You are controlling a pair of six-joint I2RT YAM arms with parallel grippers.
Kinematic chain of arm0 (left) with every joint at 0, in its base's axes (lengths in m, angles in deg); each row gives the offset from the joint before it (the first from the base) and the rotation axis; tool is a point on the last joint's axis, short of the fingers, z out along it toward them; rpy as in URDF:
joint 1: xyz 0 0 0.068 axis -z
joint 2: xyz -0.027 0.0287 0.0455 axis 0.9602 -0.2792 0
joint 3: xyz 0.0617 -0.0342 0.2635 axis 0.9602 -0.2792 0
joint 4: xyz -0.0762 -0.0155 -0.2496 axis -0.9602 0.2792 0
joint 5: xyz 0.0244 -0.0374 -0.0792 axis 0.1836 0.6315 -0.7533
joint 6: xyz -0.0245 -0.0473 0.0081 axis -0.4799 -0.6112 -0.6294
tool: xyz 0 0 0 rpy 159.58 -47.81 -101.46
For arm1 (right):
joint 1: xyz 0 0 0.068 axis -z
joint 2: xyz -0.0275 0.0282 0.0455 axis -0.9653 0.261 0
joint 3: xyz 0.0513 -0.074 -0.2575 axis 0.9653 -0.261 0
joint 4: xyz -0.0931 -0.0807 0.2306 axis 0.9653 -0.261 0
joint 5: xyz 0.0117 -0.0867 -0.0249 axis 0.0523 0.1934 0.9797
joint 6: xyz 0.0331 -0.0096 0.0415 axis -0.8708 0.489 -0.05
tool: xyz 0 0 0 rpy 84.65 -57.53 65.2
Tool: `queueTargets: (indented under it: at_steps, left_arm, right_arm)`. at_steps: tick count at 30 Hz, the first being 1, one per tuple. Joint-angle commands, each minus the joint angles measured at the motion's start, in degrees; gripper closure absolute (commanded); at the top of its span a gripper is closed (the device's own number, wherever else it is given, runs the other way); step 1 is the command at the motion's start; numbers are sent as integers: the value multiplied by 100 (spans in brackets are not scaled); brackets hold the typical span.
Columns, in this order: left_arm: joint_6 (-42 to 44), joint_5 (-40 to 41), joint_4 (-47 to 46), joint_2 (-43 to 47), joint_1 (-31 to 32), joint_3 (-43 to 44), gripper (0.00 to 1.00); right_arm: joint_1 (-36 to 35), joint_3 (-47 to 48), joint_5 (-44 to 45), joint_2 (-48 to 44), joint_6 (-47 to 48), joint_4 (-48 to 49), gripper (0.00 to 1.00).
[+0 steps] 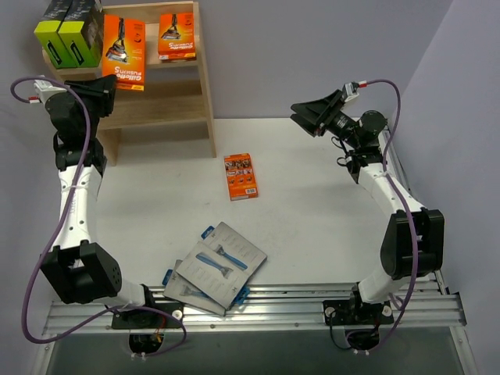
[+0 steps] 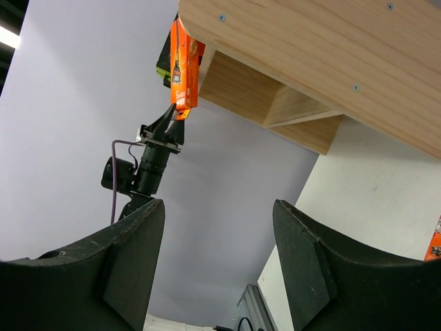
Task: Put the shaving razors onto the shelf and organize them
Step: Place the shaving razor onto shelf
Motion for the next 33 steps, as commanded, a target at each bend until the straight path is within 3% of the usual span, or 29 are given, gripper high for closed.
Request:
queueTargets:
  at_steps: [1,18,22,28,29,31,33]
  left_arm:
    - [13,271,-145,-78,115,470,98]
    - [-66,315,-346,-694,485,1007,97]
    - [-49,289,-461,-711,511,971,76]
    - [118,35,-584,-746,450,1033,62]
    - [119,-1,-584,-755,441,1050,29]
    - [154,-97,-584,-790,397,1111,4]
    - [198,-264,-523,-869,362,1208,6]
  right_arm:
    - [86,-31,-215,-223,16,504,40]
    - [429,-224,-303,-346,16,548,37]
    - [447,-225,-311,-328,16,557,37]
    - [473,-268,-312,-328,-11,574,36]
    - [482,-286,-303,-372,15,566,36]
    - [491,-295,-303,-416,112,374,35]
    - [491,-277,-294,-486,278,241,34]
